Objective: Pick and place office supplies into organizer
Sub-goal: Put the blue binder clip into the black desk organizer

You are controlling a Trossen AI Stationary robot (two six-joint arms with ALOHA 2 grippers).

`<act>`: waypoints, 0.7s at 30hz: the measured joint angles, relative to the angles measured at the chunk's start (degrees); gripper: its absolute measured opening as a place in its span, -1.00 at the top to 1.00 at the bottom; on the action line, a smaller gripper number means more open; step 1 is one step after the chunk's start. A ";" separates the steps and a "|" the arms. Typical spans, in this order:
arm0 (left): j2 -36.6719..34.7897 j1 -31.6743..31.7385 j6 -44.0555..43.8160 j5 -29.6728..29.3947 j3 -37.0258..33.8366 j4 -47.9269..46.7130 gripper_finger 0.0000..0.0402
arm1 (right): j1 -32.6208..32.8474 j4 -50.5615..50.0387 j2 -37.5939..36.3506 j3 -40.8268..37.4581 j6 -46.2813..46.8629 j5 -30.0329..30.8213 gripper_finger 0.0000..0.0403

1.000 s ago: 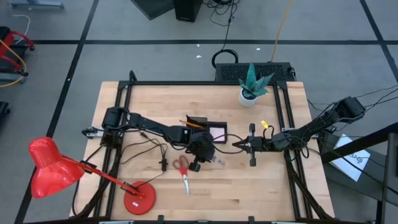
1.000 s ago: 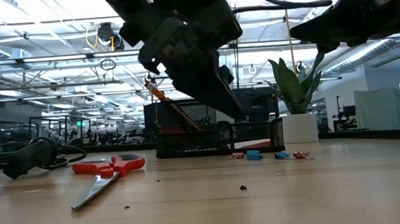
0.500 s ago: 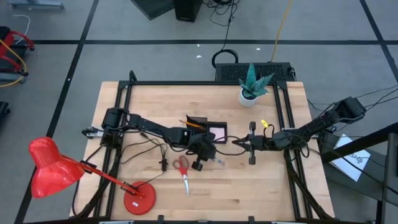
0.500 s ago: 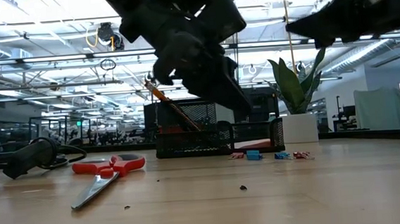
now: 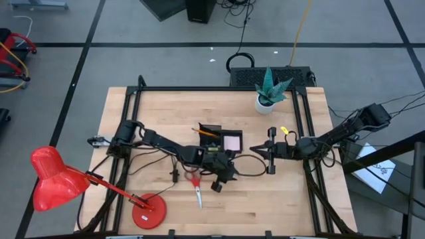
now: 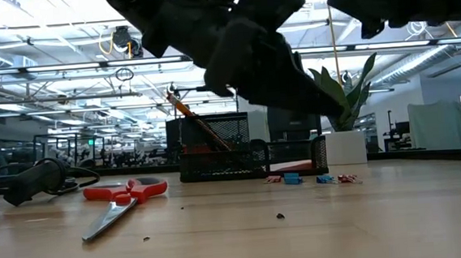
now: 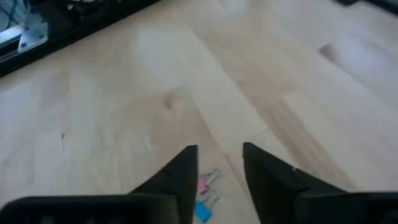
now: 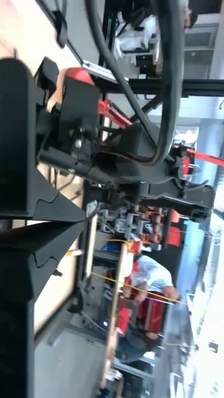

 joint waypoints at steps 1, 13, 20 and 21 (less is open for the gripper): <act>0.02 0.12 0.06 -0.42 0.00 -0.19 0.25 | 0.00 -0.77 0.00 0.00 0.49 0.04 0.98; 3.38 2.65 -3.18 1.10 0.02 -2.11 -0.08 | 0.00 -1.74 0.00 0.00 0.77 0.06 0.98; 4.64 2.65 -2.95 1.39 0.04 -3.62 -0.08 | -0.02 -1.89 0.02 0.00 2.00 0.05 0.98; 4.74 2.65 -2.93 1.39 0.00 -3.66 -0.08 | -0.02 -1.89 0.02 0.00 2.02 0.05 0.98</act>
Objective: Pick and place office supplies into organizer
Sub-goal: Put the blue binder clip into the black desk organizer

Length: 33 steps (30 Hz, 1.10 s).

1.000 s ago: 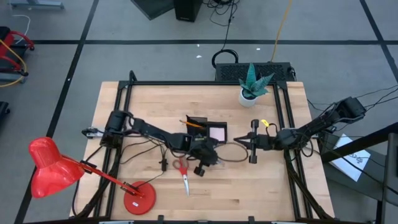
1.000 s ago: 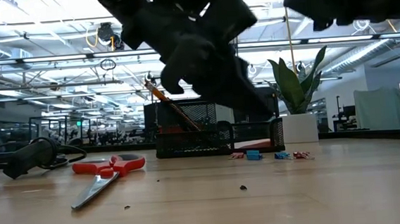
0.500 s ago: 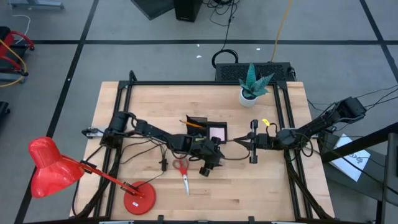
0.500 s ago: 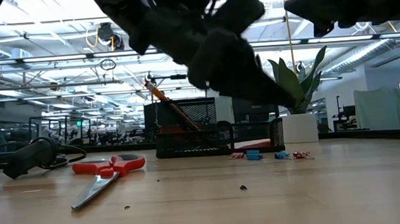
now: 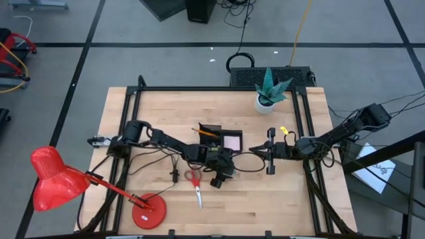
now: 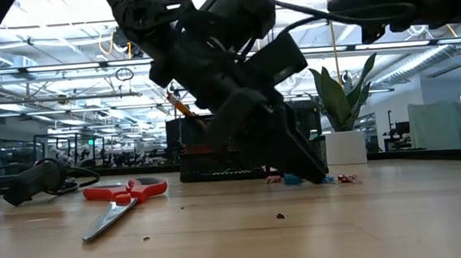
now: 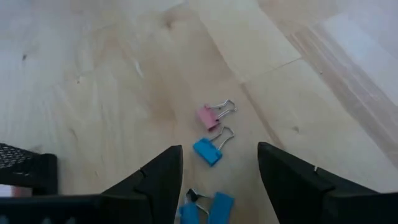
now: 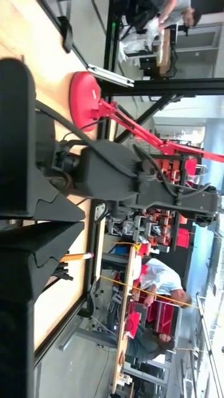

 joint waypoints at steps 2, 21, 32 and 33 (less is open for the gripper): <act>0.61 0.13 0.38 0.13 0.02 0.39 -0.08 | 0.02 -0.31 0.02 0.00 0.02 0.00 0.98; 2.21 3.74 2.59 12.31 0.07 1.99 -0.07 | 0.00 -0.73 0.02 0.00 0.65 0.02 0.98; 2.36 5.53 2.95 13.97 0.00 3.83 -0.07 | -0.01 -0.90 0.02 0.00 0.65 0.19 0.98; 2.36 5.55 2.95 13.88 0.00 3.87 -0.07 | -0.01 -0.90 0.02 0.00 0.65 0.19 0.98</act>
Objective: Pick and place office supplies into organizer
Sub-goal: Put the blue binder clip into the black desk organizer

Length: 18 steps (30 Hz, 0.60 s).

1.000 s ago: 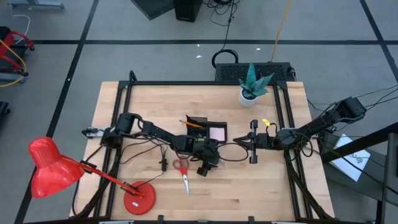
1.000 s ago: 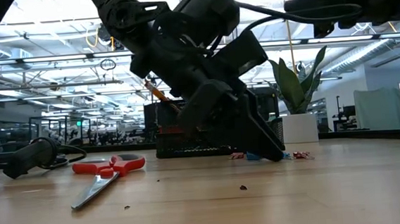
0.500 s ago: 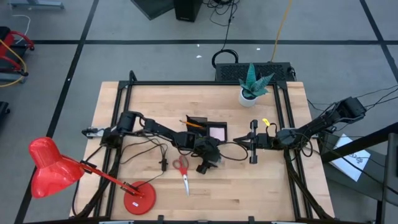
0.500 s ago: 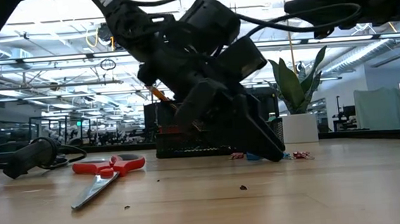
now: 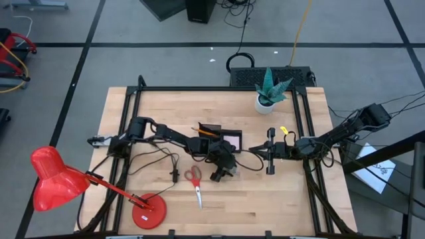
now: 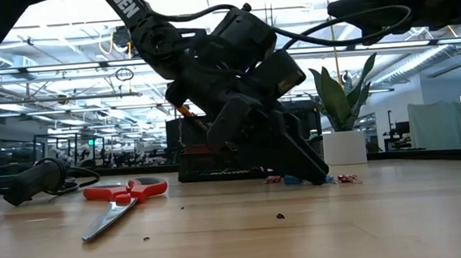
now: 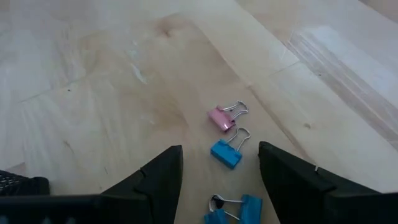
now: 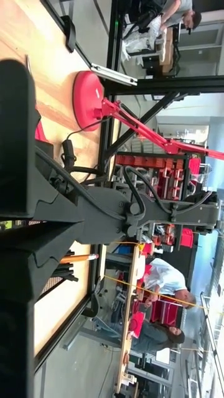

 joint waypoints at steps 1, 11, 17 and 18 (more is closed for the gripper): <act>0.00 -0.02 0.00 0.00 -0.02 0.00 -0.07 | 0.00 -0.05 0.00 0.00 0.02 0.02 0.98; 2.83 -2.20 0.04 -1.46 0.08 5.84 0.14 | 0.00 -0.39 0.03 0.00 -0.29 0.00 0.98; 3.35 -1.57 -1.98 -1.10 0.37 4.96 0.48 | -0.02 -0.59 0.07 -0.03 0.36 -0.05 0.98; 3.37 -1.46 -2.06 -1.11 0.37 4.95 0.54 | -0.02 -0.63 0.07 0.00 0.39 -0.05 0.98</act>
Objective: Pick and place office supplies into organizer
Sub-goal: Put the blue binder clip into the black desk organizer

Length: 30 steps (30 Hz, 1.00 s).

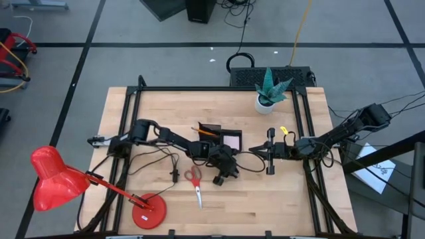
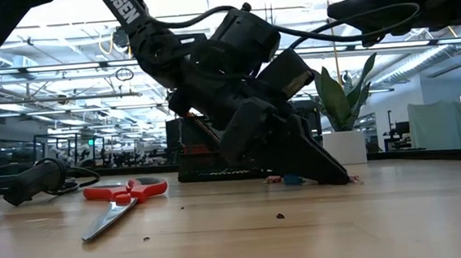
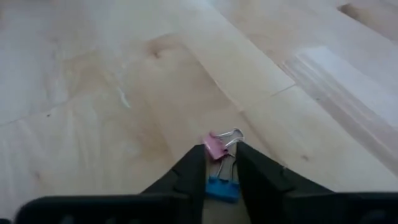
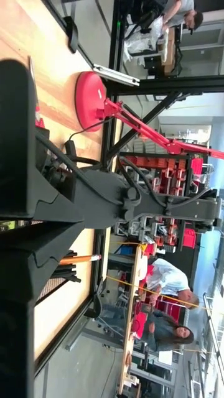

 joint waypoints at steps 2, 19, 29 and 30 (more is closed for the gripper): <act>0.00 0.10 -0.06 -0.02 0.00 -0.25 0.65 | 0.00 -0.02 0.00 -0.02 0.01 0.02 0.98; -0.02 -0.68 1.80 -0.77 -0.15 -0.03 0.98 | 0.00 -0.07 0.00 -0.02 0.11 -0.02 0.98; -5.72 -1.01 1.77 -1.36 -0.42 -5.92 0.92 | 0.00 -0.16 0.00 -0.02 0.13 -0.02 0.98; -6.18 -1.03 1.74 -1.34 -0.42 -6.31 0.93 | 0.00 -0.17 0.00 -0.02 0.23 -0.02 0.98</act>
